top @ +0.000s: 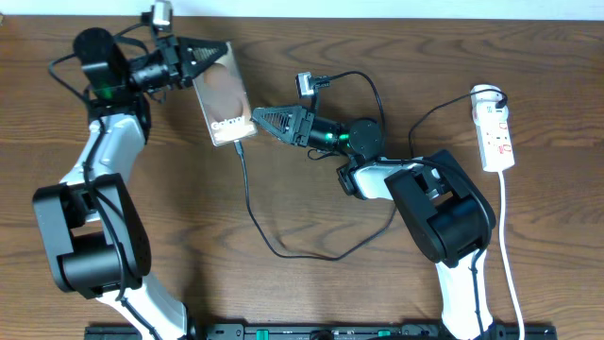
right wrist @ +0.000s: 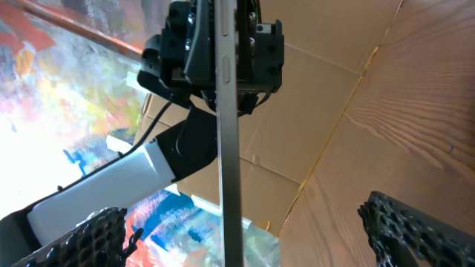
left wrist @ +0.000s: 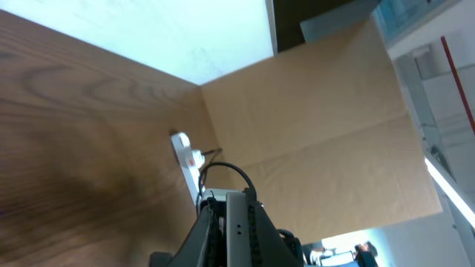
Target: Plug charger to phone and switch on socket
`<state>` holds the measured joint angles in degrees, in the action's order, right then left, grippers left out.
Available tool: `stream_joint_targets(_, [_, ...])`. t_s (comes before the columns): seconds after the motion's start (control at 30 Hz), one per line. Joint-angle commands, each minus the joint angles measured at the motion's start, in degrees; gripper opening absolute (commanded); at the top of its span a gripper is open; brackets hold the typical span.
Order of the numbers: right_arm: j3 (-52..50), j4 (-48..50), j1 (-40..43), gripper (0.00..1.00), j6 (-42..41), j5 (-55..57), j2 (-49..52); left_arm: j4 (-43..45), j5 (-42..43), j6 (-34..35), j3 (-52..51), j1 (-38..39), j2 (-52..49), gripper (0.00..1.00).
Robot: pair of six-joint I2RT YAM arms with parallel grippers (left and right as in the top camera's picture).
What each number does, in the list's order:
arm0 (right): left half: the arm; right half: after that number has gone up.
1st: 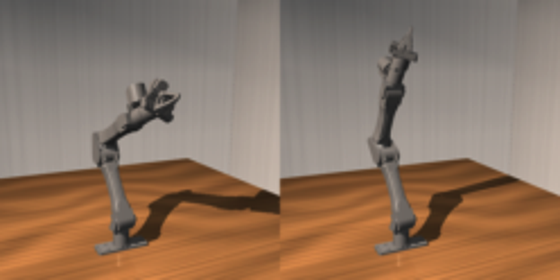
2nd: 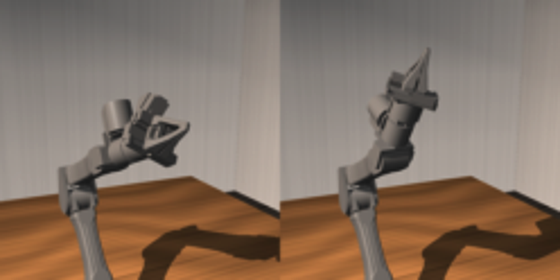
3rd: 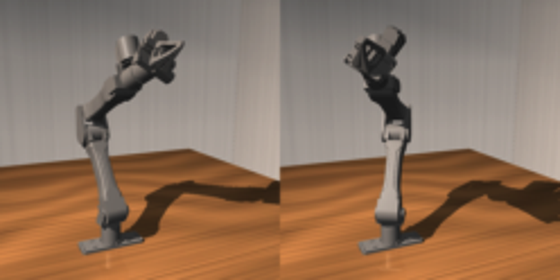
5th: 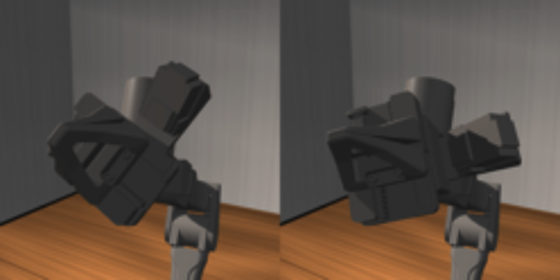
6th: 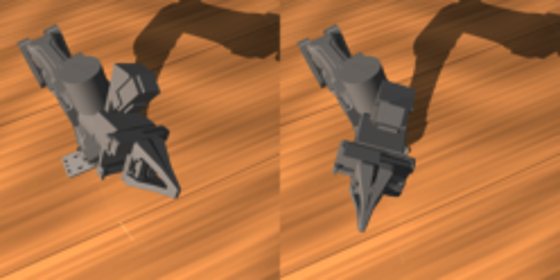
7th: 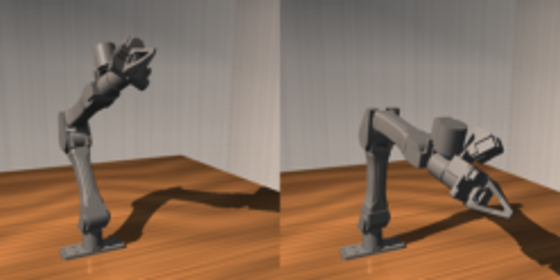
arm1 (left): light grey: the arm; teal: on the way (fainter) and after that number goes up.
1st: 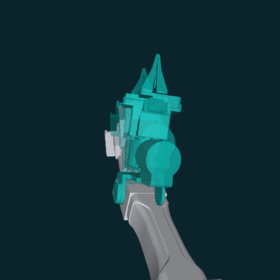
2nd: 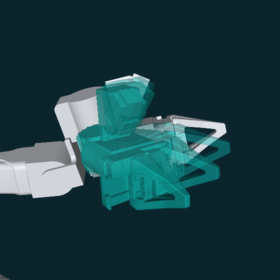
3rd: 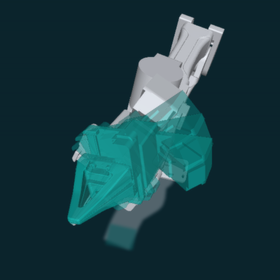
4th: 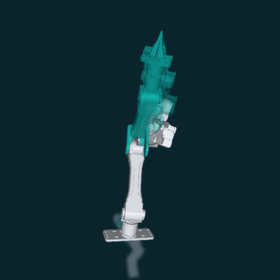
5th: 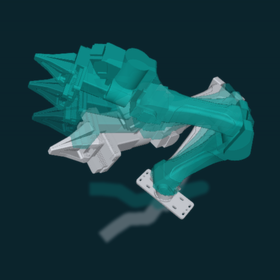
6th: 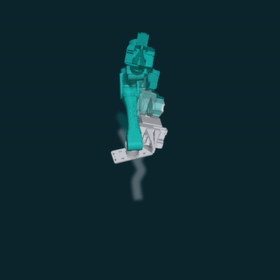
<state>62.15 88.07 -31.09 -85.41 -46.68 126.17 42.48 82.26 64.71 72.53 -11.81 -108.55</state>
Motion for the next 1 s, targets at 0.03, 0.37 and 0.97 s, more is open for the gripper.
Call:
stream_joint_targets(0.03, [0.7,0.9,-0.1,0.99,0.2,0.0,0.2,0.4,1.4,1.6,0.8,-2.6,0.9,0.07])
stream_joint_targets(0.37, [0.7,-2.2,-0.1,0.99,0.9,-0.5,0.2,0.2,2.4,1.5,0.8,-5.6,0.9,0.07])
stream_joint_targets(0.97, [0.7,-2.2,0.4,0.99,0.8,-0.9,0.2,-22.9,-2.6,-16.3,-1.1,-6.1,0.6,0.07])
